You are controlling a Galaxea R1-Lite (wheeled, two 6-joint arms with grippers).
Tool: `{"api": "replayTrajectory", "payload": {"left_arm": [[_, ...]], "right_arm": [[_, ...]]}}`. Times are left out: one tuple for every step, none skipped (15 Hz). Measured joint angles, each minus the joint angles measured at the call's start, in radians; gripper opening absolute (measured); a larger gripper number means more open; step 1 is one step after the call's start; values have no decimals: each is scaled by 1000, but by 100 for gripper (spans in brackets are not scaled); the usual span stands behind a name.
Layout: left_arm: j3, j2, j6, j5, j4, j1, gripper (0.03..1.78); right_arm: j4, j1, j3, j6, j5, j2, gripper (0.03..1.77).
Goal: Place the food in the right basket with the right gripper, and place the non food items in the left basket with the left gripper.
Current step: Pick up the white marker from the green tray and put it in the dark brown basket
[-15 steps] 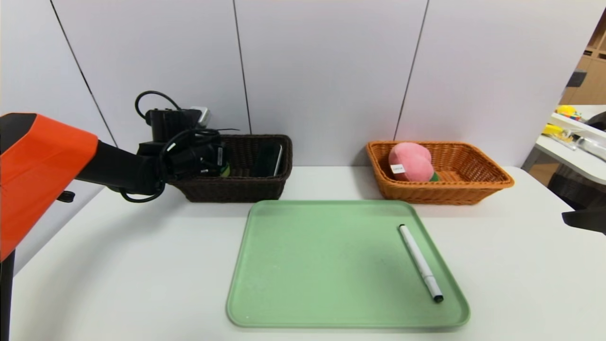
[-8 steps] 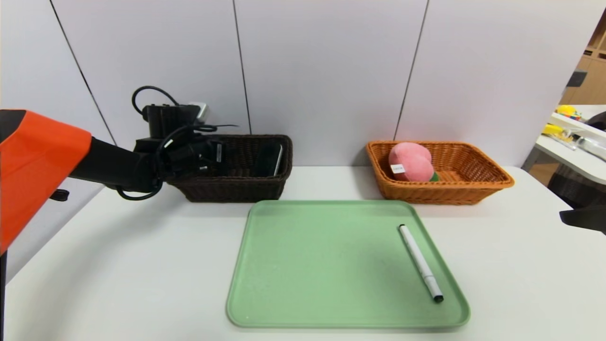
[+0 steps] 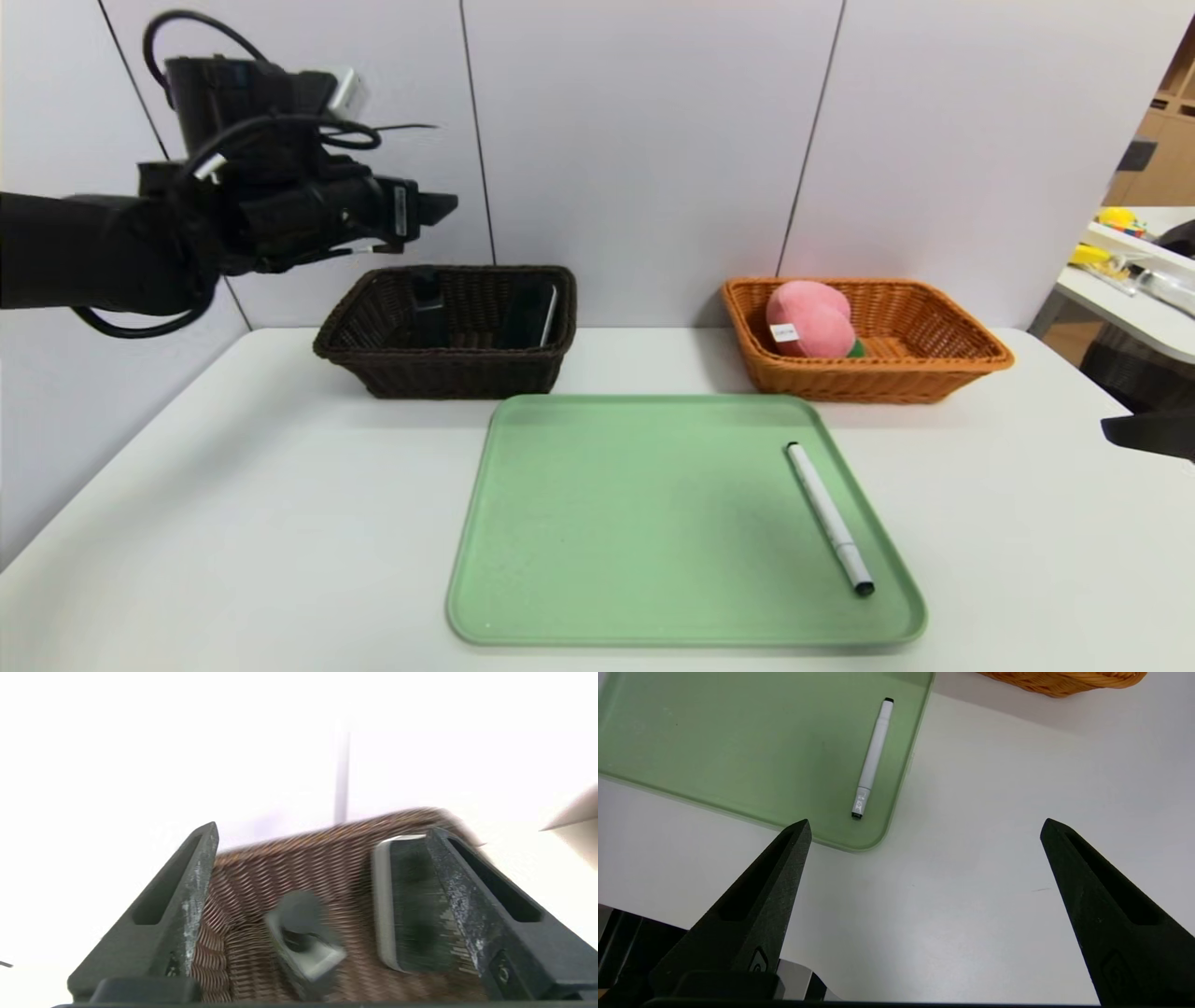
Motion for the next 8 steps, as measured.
{"api": "replayTrajectory", "payload": {"left_arm": [[-14, -49, 1, 3, 57, -13, 161], [-30, -96, 1, 6, 119, -24, 162], [-50, -146, 1, 13, 196, -34, 163], [-65, -191, 1, 19, 272, -40, 164], [-76, -237, 3, 23, 346, -44, 164], [-81, -282, 4, 25, 421, -46, 165], [-82, -330, 4, 27, 499, -47, 166], [-75, -373, 2, 29, 570, -47, 166]], "right_arm": [[-3, 2, -13, 0, -1, 3, 169], [-9, 4, -30, -1, -3, 9, 169], [-11, 5, -45, -4, -5, 16, 169], [-11, 6, -61, -6, -8, 26, 169], [-10, 8, -78, -8, -10, 36, 169], [-8, 10, -101, -8, -11, 50, 169], [-3, 10, -130, -8, -13, 68, 169], [9, 10, -164, -8, -13, 92, 169]]}}
